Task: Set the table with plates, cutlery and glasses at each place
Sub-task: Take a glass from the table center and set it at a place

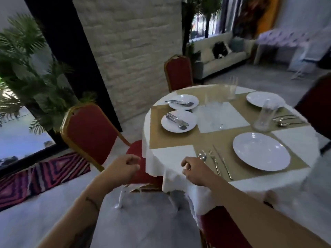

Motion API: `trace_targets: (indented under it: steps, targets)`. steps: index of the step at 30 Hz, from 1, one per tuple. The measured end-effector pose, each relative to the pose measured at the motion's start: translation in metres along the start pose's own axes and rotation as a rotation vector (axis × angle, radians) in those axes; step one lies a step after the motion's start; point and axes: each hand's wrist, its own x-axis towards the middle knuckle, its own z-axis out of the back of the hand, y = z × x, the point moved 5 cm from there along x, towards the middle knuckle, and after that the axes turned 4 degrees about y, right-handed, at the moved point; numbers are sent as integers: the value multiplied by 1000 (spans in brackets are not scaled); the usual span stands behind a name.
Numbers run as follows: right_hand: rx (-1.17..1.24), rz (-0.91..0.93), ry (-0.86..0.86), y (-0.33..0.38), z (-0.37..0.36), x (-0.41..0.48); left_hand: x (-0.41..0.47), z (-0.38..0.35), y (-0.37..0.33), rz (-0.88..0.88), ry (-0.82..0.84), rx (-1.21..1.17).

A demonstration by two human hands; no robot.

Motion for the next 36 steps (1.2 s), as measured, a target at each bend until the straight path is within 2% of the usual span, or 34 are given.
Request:
trace_targets:
  steps: [5,9,12,18,23,29,36]
  targets:
    - [70,-194,-264,-18,29,10,66,7,-16,-115,123,25]
    - [157,-305,-424,-35,62,18,118,-9,-49,-174,301,-5]
    - [135,-395,-444,-60,86,34,161,-26,-74,-216,376,-7]
    - [216,-515,-469,-113,133,108,256,-62,-143,-338,409,-31]
    - [167,-593,-384,-154,162,184,341,-95,-211,-382,342,-52]
    - [48,-727,-385,-194,175,264,430,-154,-257,-306,358,-89]
    - [-157,-795,-486,-204,172,289,467,-210,-283,-205,257,-224]
